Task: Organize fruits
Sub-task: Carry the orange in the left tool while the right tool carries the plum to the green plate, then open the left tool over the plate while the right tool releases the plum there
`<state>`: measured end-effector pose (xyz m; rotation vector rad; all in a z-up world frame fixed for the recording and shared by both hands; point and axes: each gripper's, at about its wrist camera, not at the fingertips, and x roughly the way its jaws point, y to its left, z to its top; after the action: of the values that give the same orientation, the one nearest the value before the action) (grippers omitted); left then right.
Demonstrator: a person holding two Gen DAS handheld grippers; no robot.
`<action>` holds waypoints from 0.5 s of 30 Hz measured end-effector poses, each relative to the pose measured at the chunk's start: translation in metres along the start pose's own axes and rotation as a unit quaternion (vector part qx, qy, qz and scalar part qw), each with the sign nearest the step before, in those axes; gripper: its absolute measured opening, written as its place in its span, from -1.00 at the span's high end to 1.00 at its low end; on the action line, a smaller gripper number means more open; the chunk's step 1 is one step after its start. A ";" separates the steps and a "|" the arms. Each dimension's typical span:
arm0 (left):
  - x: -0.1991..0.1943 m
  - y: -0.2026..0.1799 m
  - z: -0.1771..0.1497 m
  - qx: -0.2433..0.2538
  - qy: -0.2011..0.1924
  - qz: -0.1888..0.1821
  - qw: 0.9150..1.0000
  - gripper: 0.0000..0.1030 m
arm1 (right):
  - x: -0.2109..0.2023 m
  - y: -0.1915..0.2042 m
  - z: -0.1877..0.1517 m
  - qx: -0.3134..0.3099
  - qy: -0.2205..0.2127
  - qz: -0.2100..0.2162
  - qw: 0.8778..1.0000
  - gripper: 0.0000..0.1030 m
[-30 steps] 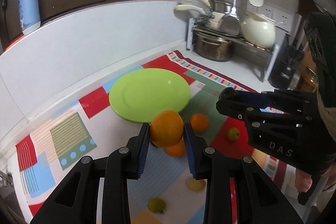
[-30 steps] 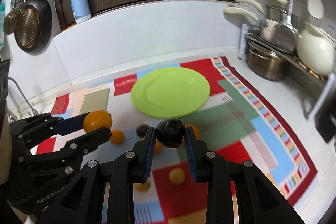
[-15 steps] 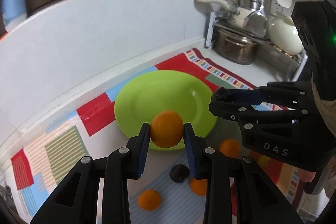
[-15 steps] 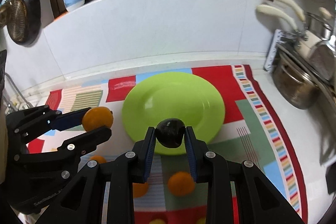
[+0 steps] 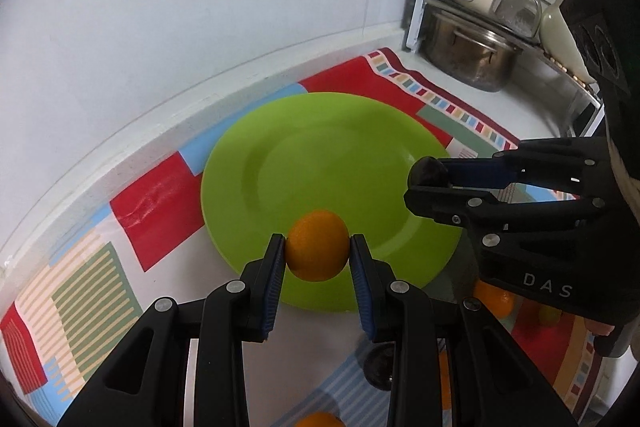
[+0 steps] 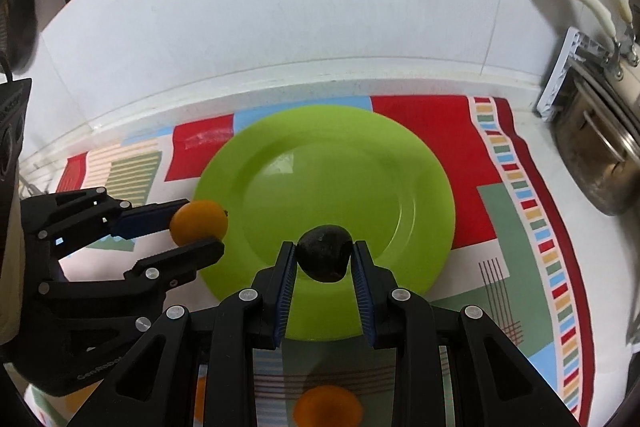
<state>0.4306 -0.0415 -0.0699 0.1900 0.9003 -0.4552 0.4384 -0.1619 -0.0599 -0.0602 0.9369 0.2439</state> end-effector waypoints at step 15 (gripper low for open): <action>-0.053 -0.010 -0.008 0.001 -0.053 0.056 0.997 -0.03 | -0.038 -0.002 -0.021 0.024 -0.045 -0.008 0.999 0.34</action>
<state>0.3924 -0.0316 -0.0327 0.2148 0.7806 -0.3584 0.4006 -0.1736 -0.0416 -0.0130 0.8518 0.2072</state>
